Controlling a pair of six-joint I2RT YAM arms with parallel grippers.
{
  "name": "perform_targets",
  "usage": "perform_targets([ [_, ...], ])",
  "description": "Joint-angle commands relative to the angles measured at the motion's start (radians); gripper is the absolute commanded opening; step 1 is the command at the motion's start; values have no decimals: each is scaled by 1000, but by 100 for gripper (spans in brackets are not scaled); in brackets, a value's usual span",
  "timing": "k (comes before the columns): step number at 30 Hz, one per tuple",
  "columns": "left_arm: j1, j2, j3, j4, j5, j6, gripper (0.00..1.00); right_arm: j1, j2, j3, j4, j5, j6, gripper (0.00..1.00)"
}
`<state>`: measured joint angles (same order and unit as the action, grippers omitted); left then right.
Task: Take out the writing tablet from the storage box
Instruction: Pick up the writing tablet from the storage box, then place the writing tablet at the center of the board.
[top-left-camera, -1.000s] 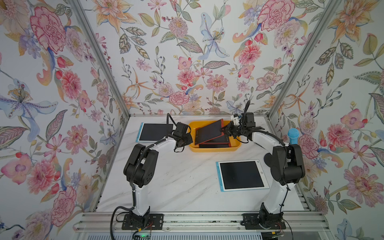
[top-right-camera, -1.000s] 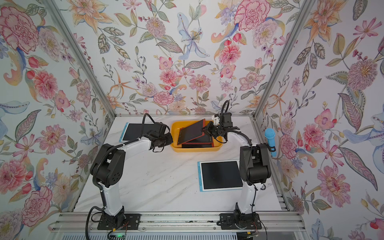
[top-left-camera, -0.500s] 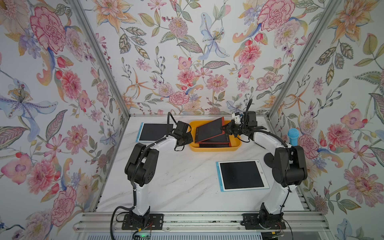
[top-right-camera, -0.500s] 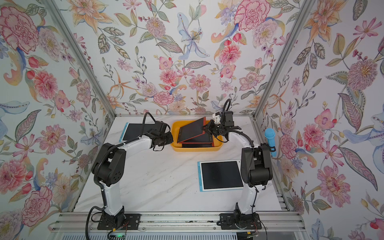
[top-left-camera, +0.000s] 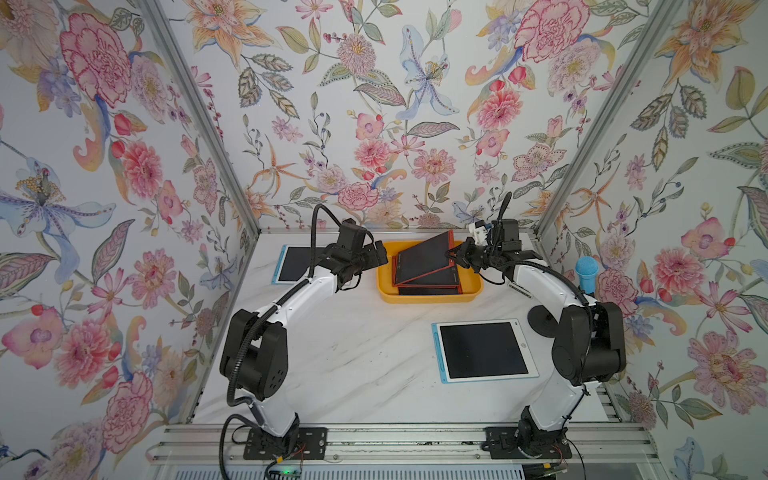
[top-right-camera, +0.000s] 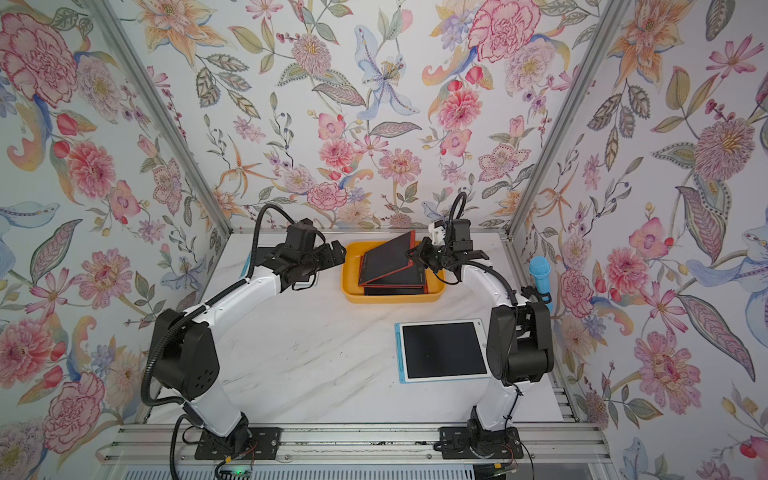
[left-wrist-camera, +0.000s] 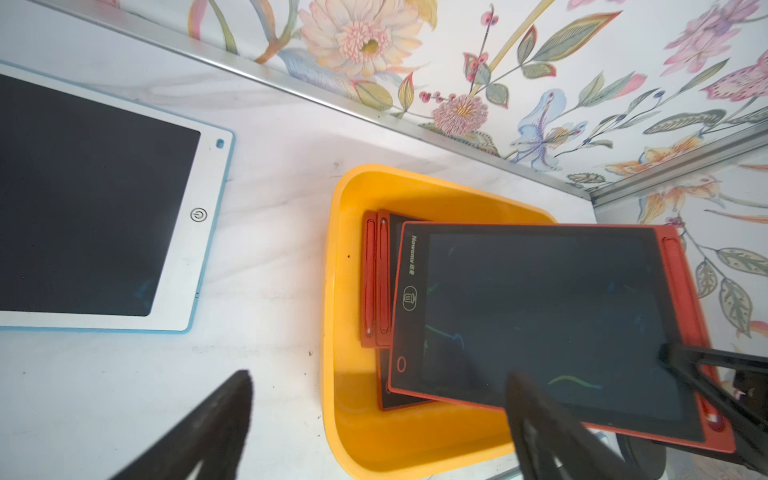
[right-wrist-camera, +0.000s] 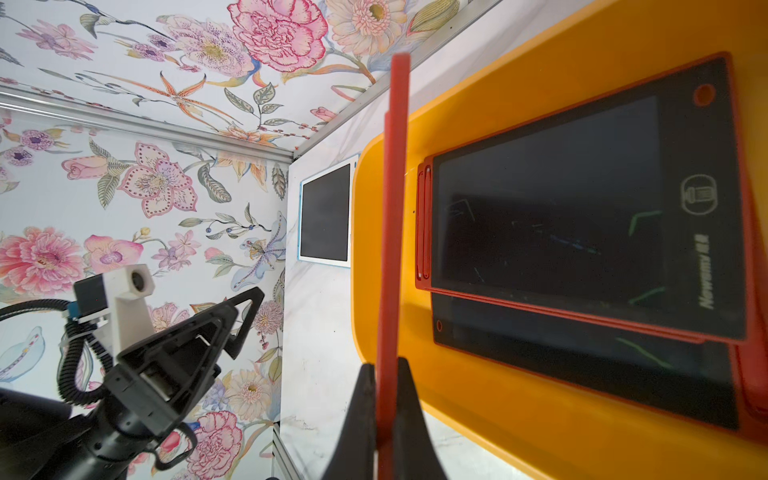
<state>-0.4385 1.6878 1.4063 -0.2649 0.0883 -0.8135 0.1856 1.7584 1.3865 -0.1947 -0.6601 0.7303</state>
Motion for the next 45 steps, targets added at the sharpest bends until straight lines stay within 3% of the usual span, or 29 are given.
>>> perform_targets([
  [1,13,-101,0,-69,-40,29,100,35,-65,46,-5,8,0,0],
  [10,49,-347,-79,-181,-38,52,100,168,-129,70,14,85,83,0],
  [18,89,-524,-175,-257,-36,40,100,386,-115,-23,265,227,252,0],
  [26,120,-620,-214,-324,-25,64,100,605,27,-34,515,359,387,0],
  [35,148,-667,-200,-388,16,97,100,732,268,-13,828,459,535,0],
  [45,173,-699,-218,-400,36,110,100,805,473,157,778,542,596,0],
])
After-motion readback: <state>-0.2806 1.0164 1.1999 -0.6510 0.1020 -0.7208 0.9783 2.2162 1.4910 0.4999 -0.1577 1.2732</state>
